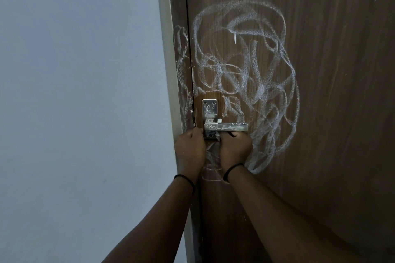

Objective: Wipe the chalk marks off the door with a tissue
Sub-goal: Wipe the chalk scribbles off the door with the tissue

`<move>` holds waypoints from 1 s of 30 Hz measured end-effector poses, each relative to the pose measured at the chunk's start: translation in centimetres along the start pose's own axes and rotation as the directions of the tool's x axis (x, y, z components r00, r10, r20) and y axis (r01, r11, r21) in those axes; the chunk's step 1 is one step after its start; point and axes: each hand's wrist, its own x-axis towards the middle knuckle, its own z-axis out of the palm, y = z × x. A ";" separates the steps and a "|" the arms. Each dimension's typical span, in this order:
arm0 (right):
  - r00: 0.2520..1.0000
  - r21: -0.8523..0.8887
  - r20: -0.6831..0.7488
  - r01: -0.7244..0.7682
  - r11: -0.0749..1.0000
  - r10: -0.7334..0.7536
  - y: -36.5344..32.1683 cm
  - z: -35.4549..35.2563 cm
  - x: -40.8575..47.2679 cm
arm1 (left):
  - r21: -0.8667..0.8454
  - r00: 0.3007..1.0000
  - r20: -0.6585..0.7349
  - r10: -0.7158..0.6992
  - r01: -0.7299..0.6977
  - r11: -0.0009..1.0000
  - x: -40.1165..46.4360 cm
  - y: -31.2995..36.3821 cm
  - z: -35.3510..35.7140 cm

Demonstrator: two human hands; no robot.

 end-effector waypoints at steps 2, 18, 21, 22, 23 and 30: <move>1.000 -0.011 0.013 -0.008 1.000 0.008 0.3 0.1 -0.3 | -0.029 1.000 0.000 -0.022 0.022 0.999 0.1 0.1 0.0; 0.739 0.242 0.419 -0.651 0.719 0.528 -0.8 0.8 -1.9 | -0.001 0.979 0.032 -0.203 0.203 0.979 -1.6 -2.1 -0.3; 0.746 0.242 0.406 -0.645 0.725 0.528 -0.9 0.4 -1.6 | -0.116 0.951 0.092 -0.296 0.305 0.945 -1.2 -2.0 -0.1; 0.770 0.233 0.372 -0.617 0.751 0.518 -0.9 0.2 -1.5 | -0.121 0.952 0.099 -0.290 0.301 0.946 -1.3 -1.9 -0.1; 0.793 0.214 0.340 -0.588 0.780 0.505 -1.0 0.0 -1.5 | -0.115 0.958 0.096 -0.270 0.280 0.953 -1.3 -1.9 -0.2; 0.943 -0.331 0.322 0.027 0.943 0.086 -0.7 -2.9 -1.4 | -0.167 0.957 0.080 -0.279 0.289 0.943 -1.2 -1.1 0.2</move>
